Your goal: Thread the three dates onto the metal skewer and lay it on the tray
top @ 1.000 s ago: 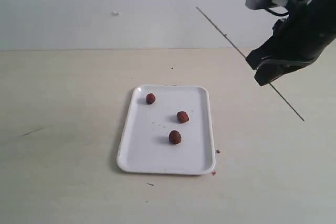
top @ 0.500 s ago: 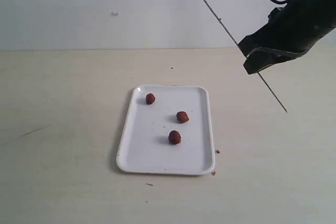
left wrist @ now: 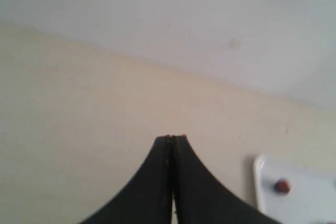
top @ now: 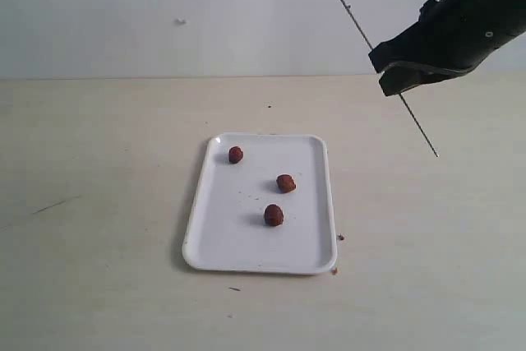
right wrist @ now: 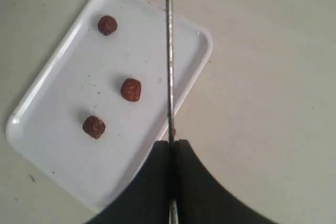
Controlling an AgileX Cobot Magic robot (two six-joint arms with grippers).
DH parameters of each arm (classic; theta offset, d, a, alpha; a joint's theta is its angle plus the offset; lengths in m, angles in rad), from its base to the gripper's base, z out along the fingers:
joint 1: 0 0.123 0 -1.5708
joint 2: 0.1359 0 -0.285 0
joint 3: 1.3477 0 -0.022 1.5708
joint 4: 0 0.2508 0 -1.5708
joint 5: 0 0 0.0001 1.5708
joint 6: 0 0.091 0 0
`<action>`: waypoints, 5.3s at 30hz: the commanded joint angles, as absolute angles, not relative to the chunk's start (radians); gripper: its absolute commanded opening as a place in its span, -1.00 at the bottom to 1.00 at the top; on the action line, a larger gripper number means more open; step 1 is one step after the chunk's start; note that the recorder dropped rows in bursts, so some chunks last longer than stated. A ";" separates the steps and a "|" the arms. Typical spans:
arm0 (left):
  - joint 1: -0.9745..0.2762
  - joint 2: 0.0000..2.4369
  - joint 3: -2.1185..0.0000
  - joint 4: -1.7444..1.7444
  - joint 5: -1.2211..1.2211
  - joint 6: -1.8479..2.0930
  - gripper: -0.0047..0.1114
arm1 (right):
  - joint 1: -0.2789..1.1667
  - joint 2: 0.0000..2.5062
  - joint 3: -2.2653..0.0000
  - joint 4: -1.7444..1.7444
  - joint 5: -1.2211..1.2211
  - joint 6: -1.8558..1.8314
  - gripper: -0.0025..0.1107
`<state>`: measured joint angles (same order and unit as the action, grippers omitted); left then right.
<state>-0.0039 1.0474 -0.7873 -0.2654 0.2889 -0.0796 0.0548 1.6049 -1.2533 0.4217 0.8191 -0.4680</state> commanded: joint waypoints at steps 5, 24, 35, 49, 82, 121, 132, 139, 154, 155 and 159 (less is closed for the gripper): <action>-0.209 1.582 -1.132 -0.545 0.606 0.560 -0.41 | 0.034 1.696 -1.253 0.346 0.655 -0.483 -0.96; -0.531 2.315 -2.029 -0.144 1.032 0.213 0.03 | -0.072 1.868 -1.253 0.350 0.640 -0.560 -0.96; -0.531 2.500 -2.234 -0.119 1.132 0.081 0.03 | -0.069 1.868 -1.253 0.372 0.644 -0.560 -0.96; -0.532 2.538 -2.247 -0.062 1.084 0.018 0.03 | -0.069 1.868 -1.253 0.450 0.660 -0.632 -0.96; -0.532 2.576 -2.247 -0.171 1.092 0.045 -0.37 | -0.069 1.868 -1.253 0.450 0.648 -0.630 -0.96; -0.277 2.424 -2.247 -0.979 1.221 0.280 -0.48 | -0.069 1.920 -1.233 0.610 0.930 -1.291 -0.96; -0.289 2.424 -2.247 -1.040 1.221 0.280 -0.48 | -0.069 1.920 -1.233 0.580 0.835 -1.248 -0.96; -0.289 2.424 -2.247 -1.021 1.221 0.283 -0.48 | -0.069 1.920 -1.233 0.628 0.818 -1.263 -0.96; -0.273 2.436 -2.247 -1.004 1.221 0.312 -0.48 | -0.069 1.920 -1.233 0.675 0.910 -1.339 -0.96; -0.266 2.436 -2.247 -1.004 1.221 0.312 -0.48 | -0.069 1.920 -1.233 0.675 0.910 -1.339 -0.96; -0.255 2.436 -2.247 -1.006 1.221 0.312 -0.48 | -0.069 1.920 -1.233 0.675 0.910 -1.339 -0.96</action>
